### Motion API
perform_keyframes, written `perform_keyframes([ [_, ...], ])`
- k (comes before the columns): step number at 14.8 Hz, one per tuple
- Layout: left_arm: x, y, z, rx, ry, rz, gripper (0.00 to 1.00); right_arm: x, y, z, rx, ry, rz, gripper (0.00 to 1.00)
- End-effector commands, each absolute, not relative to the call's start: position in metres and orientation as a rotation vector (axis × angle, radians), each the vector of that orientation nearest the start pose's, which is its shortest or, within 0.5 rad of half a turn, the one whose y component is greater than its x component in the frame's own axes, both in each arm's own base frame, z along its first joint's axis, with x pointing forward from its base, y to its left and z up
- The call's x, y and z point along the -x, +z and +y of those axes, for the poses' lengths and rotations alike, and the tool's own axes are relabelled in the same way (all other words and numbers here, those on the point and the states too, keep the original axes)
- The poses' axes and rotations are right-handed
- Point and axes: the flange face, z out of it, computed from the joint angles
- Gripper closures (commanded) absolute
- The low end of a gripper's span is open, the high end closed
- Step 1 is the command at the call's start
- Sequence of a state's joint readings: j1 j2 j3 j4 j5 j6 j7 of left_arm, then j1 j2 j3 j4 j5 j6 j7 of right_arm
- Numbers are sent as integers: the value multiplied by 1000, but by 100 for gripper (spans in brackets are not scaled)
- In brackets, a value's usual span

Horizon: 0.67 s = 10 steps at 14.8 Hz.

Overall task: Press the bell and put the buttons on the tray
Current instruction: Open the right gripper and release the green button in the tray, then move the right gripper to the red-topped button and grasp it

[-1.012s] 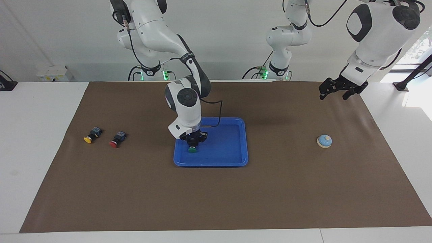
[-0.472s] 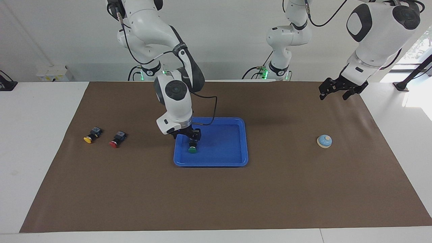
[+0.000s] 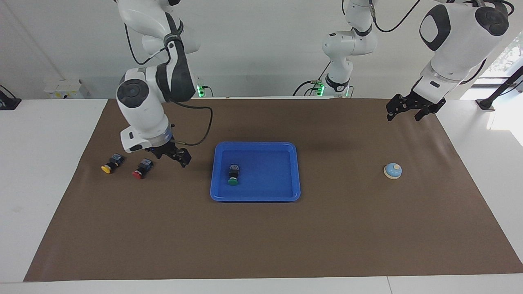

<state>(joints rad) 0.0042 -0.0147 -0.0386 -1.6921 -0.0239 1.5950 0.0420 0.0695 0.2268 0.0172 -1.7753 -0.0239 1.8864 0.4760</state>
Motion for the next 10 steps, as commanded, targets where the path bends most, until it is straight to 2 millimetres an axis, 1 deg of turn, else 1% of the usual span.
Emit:
perform_keyframes([
  [1,-544,582,-20,3152,133,112,0,-592,403,19,3141,216,586,0],
  [3,-544,582,-20,3152,133,112,0,-585,394,-7,3145,216,610,0],
  [4,-544,582,-20,3152,133,112,0,-581,390,-15,3144,196,602,0],
  [6,-544,582,-20,3152,133,112,0,-571,377,-36,3139,163,587,0],
  [8,-544,582,-20,3152,133,112,0,-554,357,-53,3137,108,556,0],
  [10,-544,582,-20,3152,133,112,0,-540,342,-63,3136,54,538,0],
])
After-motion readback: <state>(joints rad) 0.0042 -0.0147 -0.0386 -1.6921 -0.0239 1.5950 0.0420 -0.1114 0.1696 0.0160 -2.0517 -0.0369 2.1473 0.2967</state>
